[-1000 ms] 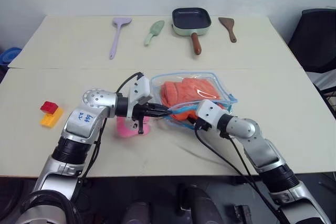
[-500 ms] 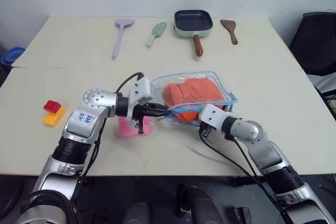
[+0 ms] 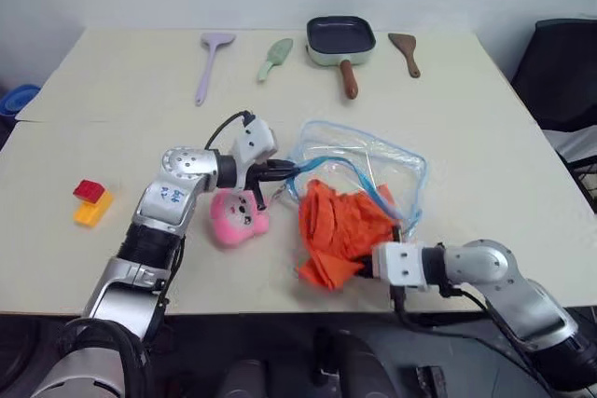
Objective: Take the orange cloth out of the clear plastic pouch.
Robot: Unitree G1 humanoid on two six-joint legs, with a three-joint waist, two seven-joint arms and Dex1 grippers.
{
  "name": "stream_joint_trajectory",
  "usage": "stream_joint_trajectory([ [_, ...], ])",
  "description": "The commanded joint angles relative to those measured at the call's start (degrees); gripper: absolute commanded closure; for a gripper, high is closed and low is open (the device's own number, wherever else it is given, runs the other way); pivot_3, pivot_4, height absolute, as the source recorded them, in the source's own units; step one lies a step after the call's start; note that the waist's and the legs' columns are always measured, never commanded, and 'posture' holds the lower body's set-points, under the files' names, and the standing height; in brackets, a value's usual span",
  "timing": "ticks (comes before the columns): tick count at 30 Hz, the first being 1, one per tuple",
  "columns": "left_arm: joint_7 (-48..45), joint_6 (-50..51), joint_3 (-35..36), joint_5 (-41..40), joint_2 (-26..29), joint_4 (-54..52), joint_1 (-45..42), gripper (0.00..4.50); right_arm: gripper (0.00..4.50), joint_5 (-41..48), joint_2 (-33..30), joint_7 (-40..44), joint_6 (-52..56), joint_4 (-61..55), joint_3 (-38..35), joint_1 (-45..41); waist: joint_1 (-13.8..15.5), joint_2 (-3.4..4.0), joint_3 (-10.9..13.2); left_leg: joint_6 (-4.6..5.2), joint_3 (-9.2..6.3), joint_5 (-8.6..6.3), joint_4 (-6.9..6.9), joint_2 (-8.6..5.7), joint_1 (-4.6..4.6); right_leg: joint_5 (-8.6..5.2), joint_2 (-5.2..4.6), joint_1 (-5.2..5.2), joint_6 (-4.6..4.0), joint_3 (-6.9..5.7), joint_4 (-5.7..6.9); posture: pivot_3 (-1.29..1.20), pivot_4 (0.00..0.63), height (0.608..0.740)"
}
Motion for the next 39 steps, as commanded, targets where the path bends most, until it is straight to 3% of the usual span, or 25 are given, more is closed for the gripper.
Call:
stream_joint_trajectory([
  [1, 3.06, -2.62, 0.64, 2.76, -0.08, 3.35, -2.34, 4.5, 4.46, 0.92, -4.38, 4.92, -2.38, -3.24, -0.48, 2.09, 0.02, 0.0, 0.0, 0.0, 0.01, 0.0, 0.0, 0.0, 0.0, 0.0, 0.01, 0.0, 0.0, -0.03, -0.04, 0.0, 0.15, 0.74],
  [8, 2.03, -7.02, 0.63, 5.98, 3.02, 5.76, -1.49, 4.5, 4.46, 1.46, -9.57, 5.08, -3.32, -3.61, -6.93, 6.79, 0.03, -0.02, 0.01, 0.0, 0.03, 0.0, 0.0, 0.01, 0.0, 0.0, -0.01, -0.02, 0.0, -0.03, -0.06, 0.0, 0.15, 0.74],
  [15, -4.49, -8.29, 1.8, 4.31, 10.64, -3.29, 4.74, 4.5, 4.46, 3.03, -12.9, 3.08, -4.15, 2.67, -22.63, 16.11, 0.11, -0.02, 0.01, -0.02, 0.05, -0.01, -0.03, 0.07, 0.02, 0.0, -0.03, -0.02, 0.0, -0.02, -0.06, 0.0, 0.15, 0.74],
  [19, -10.23, -6.55, 2.28, 0.43, 15.4, -16.74, 12.46, 4.5, 4.46, 7.04, -8.21, -3.91, 1.07, 8.94, -31.61, 14.95, 0.02, -0.02, 0.01, -0.02, 0.06, -0.01, -0.03, 0.08, 0.03, 0.0, -0.07, -0.02, 0.0, 0.04, -0.05, 0.0, 0.15, 0.74],
  [24, -10.39, -7.63, 1.6, 1.73, 17.95, -23.37, 18.48, 4.5, 4.46, 5.32, -4.5, -11.61, 4.49, 14.52, -34.16, 11.9, -0.01, 0.04, 0.02, -0.05, 0.08, -0.02, -0.05, 0.09, 0.09, -0.04, -0.04, -0.03, -0.07, 0.13, -0.08, 0.0, 0.15, 0.74],
  [34, -10.33, -10.78, -0.97, 3.72, 16.88, -23.25, 19.26, 4.5, 4.46, 5.66, 3.07, -23.26, 12.31, 19.06, -32.76, 4.33, -0.2, 0.09, 0.03, -0.04, 0.15, -0.02, -0.09, 0.09, 0.11, -0.04, -0.03, -0.05, -0.06, 0.19, -0.07, 0.0, 0.15, 0.74],
  [39, -11.41, -12.65, -2.28, 4.61, 16.74, -22.31, 18.6, 4.5, 4.46, 4.78, 8.78, -34.85, 19.63, 22.46, -35.0, -3.6, -0.59, 0.19, 0.02, -0.04, 0.15, -0.02, -0.1, 0.1, 0.11, -0.04, -0.04, -0.08, -0.07, 0.19, -0.03, 0.0, 0.15, 0.74],
])
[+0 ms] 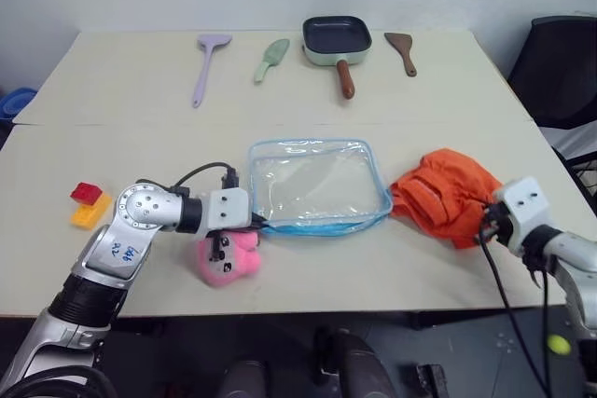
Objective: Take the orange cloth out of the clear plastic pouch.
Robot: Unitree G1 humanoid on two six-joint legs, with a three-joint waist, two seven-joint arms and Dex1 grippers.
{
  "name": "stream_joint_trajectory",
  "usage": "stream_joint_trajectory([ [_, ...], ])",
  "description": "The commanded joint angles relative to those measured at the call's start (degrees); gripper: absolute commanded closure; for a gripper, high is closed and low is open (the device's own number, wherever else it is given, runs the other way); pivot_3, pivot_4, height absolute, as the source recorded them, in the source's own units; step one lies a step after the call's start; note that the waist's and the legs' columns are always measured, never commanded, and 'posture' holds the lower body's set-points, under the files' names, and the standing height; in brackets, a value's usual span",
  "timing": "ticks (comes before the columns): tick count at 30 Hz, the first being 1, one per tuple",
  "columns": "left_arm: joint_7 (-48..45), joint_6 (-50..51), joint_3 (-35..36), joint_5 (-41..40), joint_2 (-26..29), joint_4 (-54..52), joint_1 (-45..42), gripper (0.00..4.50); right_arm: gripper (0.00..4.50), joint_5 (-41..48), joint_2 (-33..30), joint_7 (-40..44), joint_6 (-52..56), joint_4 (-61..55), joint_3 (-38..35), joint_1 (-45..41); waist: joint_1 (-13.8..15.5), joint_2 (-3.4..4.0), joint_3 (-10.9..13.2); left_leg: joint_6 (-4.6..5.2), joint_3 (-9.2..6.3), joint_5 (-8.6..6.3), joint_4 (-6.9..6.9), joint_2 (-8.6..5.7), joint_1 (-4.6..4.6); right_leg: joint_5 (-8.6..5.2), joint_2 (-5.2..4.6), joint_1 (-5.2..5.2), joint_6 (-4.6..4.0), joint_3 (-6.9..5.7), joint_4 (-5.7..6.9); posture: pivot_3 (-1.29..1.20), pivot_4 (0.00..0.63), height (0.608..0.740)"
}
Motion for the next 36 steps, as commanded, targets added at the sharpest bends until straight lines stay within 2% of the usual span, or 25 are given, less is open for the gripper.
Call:
stream_joint_trajectory([
  [1, -0.72, -1.54, -0.61, 0.47, -0.13, 0.39, -0.68, 4.5, 4.46, 0.16, 2.65, -9.03, 4.3, 2.17, -4.24, -4.11, -0.11, 0.02, 0.0, 0.0, 0.0, 0.0, 0.0, 0.01, -0.02, 0.0, 0.0, 0.0, 0.0, -0.01, -0.01, 0.0, 0.15, 0.74],
  [8, -1.02, -3.68, -1.21, 1.17, -0.64, 2.84, -2.0, 4.5, 4.46, -0.99, 5.55, -17.05, 8.76, 0.65, -5.47, -3.56, 0.22, 0.08, -0.01, 0.02, -0.03, 0.01, -0.01, 0.01, -0.08, 0.0, -0.01, -0.01, 0.0, -0.02, 0.01, 0.0, 0.15, 0.74],
  [12, -1.83, -3.94, -1.41, 0.64, -1.16, 3.76, -2.49, 4.5, 4.46, 2.37, 5.03, -9.97, 11.22, -10.86, -0.38, 3.05, 0.4, 0.11, -0.02, 0.02, -0.06, 0.0, -0.06, 0.02, -0.08, 0.0, 0.02, -0.01, 0.01, -0.04, 0.0, 0.0, 0.15, 0.74],
  [14, -2.13, -2.97, -1.27, 0.01, -1.62, 3.9, -2.54, 4.5, 3.96, 3.12, 4.09, -7.8, 12.29, -14.89, 0.56, 5.47, 0.28, 0.12, -0.02, 0.02, -0.05, 0.0, -0.05, 0.04, -0.07, 0.0, 0.04, -0.01, 0.01, -0.03, -0.02, 0.0, 0.15, 0.74],
  [18, -1.26, 3.33, 0.17, -3.21, -3.97, 2.62, -2.98, 3.56, 2.76, 2.72, 1.15, -5.03, 12.61, -18.12, 0.61, 7.87, 0.19, 0.12, -0.02, 0.06, -0.03, -0.02, -0.05, 0.01, -0.05, 0.0, 0.03, -0.01, 0.02, 0.0, -0.04, 0.0, 0.15, 0.74],
  [20, -0.65, 7.39, 1.37, -5.32, -5.08, 1.4, -3.32, 2.89, 2.01, 3.77, -0.95, -2.99, 13.3, -19.86, -1.22, 9.11, 0.23, 0.12, -0.02, 0.06, -0.04, -0.02, -0.04, 0.0, -0.06, 0.0, 0.04, -0.01, 0.02, -0.01, -0.05, 0.0, 0.15, 0.74],
  [22, 0.26, 10.95, 3.38, -7.45, -5.43, 0.58, -3.62, 2.27, 1.3, 6.24, -3.75, 0.47, 15.03, -22.61, -4.59, 11.31, 0.37, 0.12, -0.02, 0.06, -0.07, -0.02, -0.06, 0.0, -0.08, 0.0, 0.06, -0.02, 0.02, -0.03, -0.04, 0.0, 0.15, 0.74],
  [26, 1.61, 21.34, 10.67, -15.22, -4.18, -1.34, -3.89, 1.04, 0.0, 14.79, -7.78, 7.65, 21.02, -26.37, -16.47, 15.69, 0.54, 0.12, -0.02, 0.07, -0.11, -0.02, -0.04, 0.0, -0.11, 0.01, 0.06, -0.01, 0.04, -0.04, -0.06, 0.0, 0.15, 0.74],
  [29, -0.54, 31.3, 19.12, -24.1, 0.13, -1.19, -3.72, 0.14, 0.0, 21.79, -11.31, 15.62, 26.98, -25.98, -29.36, 20.44, 0.46, 0.12, -0.01, 0.08, -0.13, -0.03, -0.05, 0.01, -0.1, 0.01, 0.06, -0.01, 0.05, -0.03, -0.12, 0.0, 0.15, 0.74],
  [32, -5.46, 33.55, 25.45, -28.15, 6.99, 3.1, -2.31, 0.14, 0.0, 24.47, -14.01, 22.02, 30.09, -21.84, -40.8, 26.12, 0.4, 0.11, -0.01, 0.07, -0.14, -0.03, -0.12, 0.06, -0.09, 0.0, 0.16, -0.01, 0.03, -0.04, -0.19, 0.0, 0.15, 0.74],
  [36, -10.78, 29.07, 27.82, -27.19, 13.13, 8.68, 0.04, 0.14, 0.0, 23.91, -15.07, 26.38, 29.87, -14.84, -47.61, 31.67, 0.4, 0.11, -0.01, 0.12, -0.09, -0.07, -0.11, -0.01, -0.02, -0.02, 0.15, 0.05, 0.06, 0.01, -0.25, 0.0, 0.15, 0.74],
])
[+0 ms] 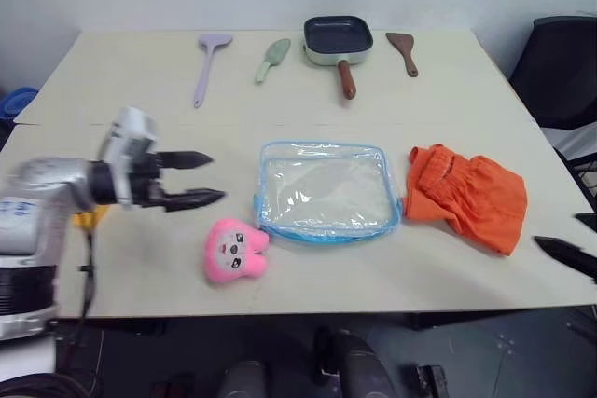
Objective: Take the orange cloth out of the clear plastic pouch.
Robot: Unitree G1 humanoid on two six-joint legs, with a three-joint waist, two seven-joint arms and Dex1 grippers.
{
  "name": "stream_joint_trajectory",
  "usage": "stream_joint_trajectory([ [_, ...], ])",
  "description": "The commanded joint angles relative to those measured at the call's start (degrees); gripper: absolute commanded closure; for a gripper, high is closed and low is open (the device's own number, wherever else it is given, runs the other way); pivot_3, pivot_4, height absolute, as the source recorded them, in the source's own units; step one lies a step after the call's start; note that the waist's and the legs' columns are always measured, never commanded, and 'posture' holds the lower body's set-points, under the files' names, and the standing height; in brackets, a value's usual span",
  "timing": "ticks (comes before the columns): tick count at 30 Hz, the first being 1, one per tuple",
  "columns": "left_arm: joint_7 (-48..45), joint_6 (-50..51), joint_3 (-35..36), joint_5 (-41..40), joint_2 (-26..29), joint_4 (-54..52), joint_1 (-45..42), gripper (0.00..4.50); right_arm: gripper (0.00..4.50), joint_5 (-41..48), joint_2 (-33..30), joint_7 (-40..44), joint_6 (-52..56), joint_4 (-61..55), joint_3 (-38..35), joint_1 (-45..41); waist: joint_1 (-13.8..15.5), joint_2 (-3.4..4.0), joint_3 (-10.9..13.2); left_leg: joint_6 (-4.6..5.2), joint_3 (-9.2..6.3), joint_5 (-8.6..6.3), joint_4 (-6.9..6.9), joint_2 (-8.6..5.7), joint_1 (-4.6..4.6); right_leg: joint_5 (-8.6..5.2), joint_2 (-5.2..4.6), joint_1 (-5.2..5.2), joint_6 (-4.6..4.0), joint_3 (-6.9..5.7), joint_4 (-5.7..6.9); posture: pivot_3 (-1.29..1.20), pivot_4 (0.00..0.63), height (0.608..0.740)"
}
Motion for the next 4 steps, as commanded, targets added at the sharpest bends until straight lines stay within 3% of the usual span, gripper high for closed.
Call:
stream_joint_trajectory([
  [1, -3.94, -4.3, 1.56, 0.17, 2.71, 2.85, 1.54, 0.14, 0.0, -0.48, -0.76, 4.85, -1.83, 4.27, -5.0, 4.32, 0.09, 0.0, 0.0, 0.02, 0.01, -0.01, -0.01, -0.01, 0.0, -0.01, 0.01, 0.0, 0.02, 0.02, -0.01, 0.0, 0.15, 0.74],
  [4, -4.03, -7.91, -0.16, 2.31, 3.71, 3.38, 1.74, 0.14, 0.0, -0.61, -0.32, 5.29, -3.95, 4.94, -3.85, 5.4, 0.31, 0.0, 0.0, 0.08, -0.04, -0.04, 0.0, -0.02, -0.06, -0.03, 0.0, -0.01, 0.06, 0.02, -0.04, 0.0, 0.15, 0.74],
])
